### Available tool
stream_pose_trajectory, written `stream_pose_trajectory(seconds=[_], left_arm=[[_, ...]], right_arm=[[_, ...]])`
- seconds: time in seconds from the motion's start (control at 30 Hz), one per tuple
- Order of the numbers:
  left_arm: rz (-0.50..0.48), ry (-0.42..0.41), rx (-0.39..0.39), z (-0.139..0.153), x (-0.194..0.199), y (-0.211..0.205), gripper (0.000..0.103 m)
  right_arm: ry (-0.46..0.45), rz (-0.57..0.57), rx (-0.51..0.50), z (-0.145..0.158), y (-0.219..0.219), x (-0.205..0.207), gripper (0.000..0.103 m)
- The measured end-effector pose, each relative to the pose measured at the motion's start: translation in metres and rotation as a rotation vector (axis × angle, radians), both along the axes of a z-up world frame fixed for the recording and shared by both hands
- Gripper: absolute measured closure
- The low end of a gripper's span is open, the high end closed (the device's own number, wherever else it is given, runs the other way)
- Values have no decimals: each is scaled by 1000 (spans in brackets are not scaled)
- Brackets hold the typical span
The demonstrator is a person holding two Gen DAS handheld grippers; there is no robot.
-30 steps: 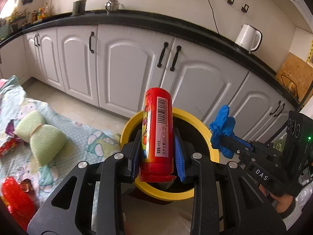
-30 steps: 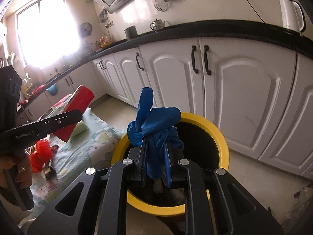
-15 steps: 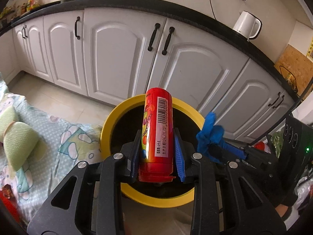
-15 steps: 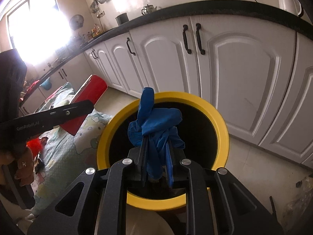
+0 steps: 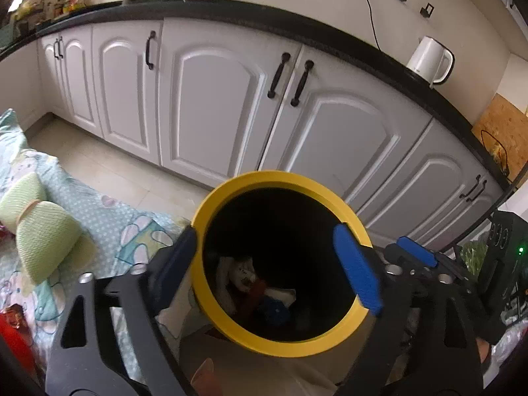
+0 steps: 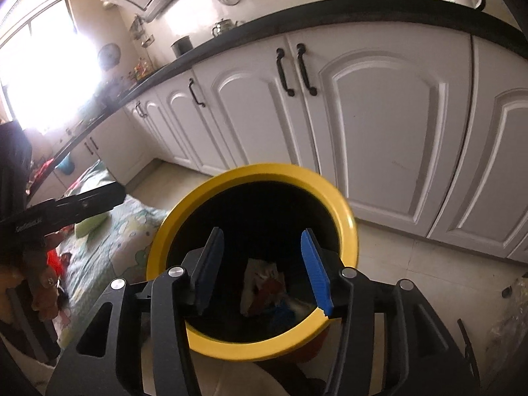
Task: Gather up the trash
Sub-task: 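Carry the red can and blue glove over the bin and release both, then move both open tools back over the bed toward the trash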
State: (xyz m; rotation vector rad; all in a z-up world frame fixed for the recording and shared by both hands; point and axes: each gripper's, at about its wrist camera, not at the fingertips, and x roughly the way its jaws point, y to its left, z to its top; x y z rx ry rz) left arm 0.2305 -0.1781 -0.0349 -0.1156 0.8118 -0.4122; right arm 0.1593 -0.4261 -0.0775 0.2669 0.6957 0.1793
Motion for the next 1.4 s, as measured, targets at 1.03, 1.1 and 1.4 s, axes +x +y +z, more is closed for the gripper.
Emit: stream_pose_trajectory(seconds=[1.03,1.1,1.4], left_arm=[[204,-208,43,54,-68,81,11],[215,-215,41,56,-71,87,11],[285,-239,57,61,-85,123,11]], right_arm=[[-164,120,-13,55,56,-28,24],[-169,134,-16,58,63,-29,23],[-181,201,-34,68,94,-30,19]])
